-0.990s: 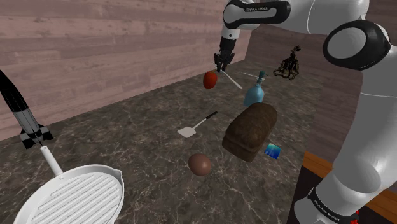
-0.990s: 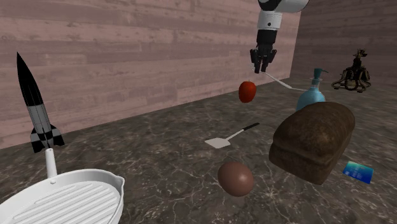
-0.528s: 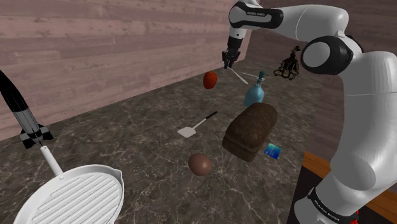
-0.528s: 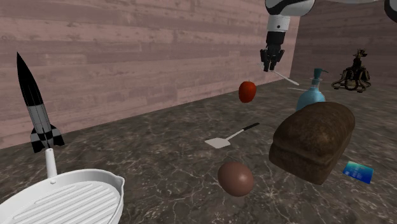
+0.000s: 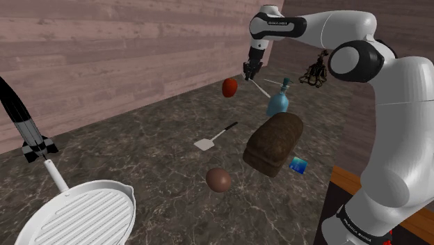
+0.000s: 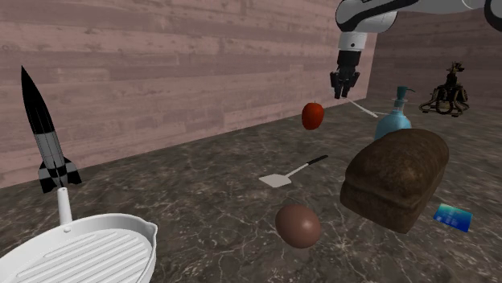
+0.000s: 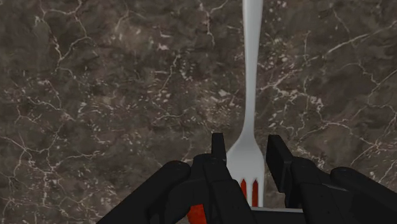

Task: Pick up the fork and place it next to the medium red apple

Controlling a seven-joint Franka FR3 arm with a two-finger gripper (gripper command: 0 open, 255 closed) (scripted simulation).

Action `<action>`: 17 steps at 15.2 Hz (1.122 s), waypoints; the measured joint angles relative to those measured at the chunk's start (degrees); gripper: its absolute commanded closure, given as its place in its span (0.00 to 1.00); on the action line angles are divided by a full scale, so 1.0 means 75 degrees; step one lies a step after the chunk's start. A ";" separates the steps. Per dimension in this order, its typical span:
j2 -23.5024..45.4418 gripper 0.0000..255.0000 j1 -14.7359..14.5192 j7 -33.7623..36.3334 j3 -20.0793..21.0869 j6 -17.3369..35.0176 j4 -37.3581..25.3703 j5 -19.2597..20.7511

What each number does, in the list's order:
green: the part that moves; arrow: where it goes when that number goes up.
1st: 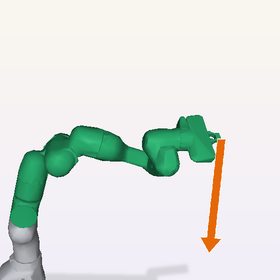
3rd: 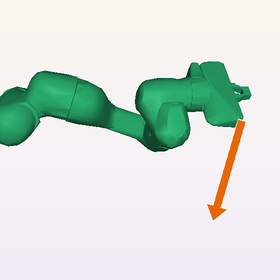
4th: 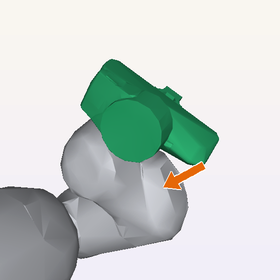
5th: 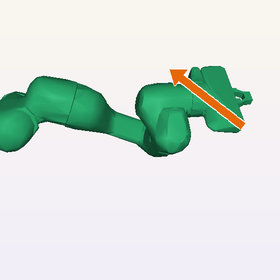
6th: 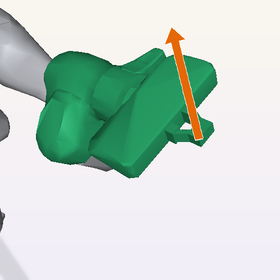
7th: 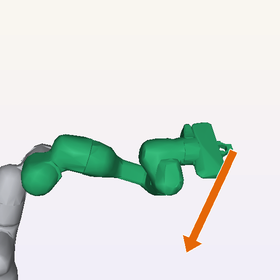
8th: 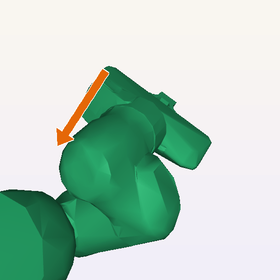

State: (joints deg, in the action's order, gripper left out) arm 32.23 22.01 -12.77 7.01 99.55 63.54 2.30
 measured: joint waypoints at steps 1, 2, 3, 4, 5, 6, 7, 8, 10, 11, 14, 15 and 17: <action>-0.0038 1.00 0.0012 -0.0005 0.0000 0.0125 0.0164 -0.0004; -0.0078 1.00 0.0021 -0.0008 0.0000 0.0253 0.0333 -0.0008; -0.0132 1.00 0.0027 -0.0002 0.0002 0.0408 0.0543 -0.0011; -0.0128 1.00 0.0028 0.0000 0.0002 0.0500 0.0630 -0.0010; -0.0094 1.00 0.0029 -0.0003 0.0000 0.0567 0.0661 -0.0008; -0.0078 1.00 0.0025 0.0006 -0.0001 0.0683 0.0762 -0.0005; -0.0120 1.00 0.0029 0.0011 0.0001 0.0817 0.0939 -0.0007; -0.0107 1.00 0.0032 0.0008 0.0000 0.0915 0.1022 -0.0006; -0.0078 1.00 0.0045 -0.0002 -0.0005 0.1096 0.1175 -0.0005; -0.0082 1.00 0.0051 -0.0007 -0.0007 0.1184 0.1269 -0.0005; -0.0065 1.00 0.0060 -0.0007 -0.0010 0.1498 0.1566 -0.0002; -0.0065 1.00 0.0061 -0.0003 -0.0011 0.1604 0.1673 0.0000; -0.0004 1.00 0.0055 0.0006 -0.0013 0.1773 0.1780 0.0007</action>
State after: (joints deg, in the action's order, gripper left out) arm 32.20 22.42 -12.73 6.91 112.85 76.88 2.35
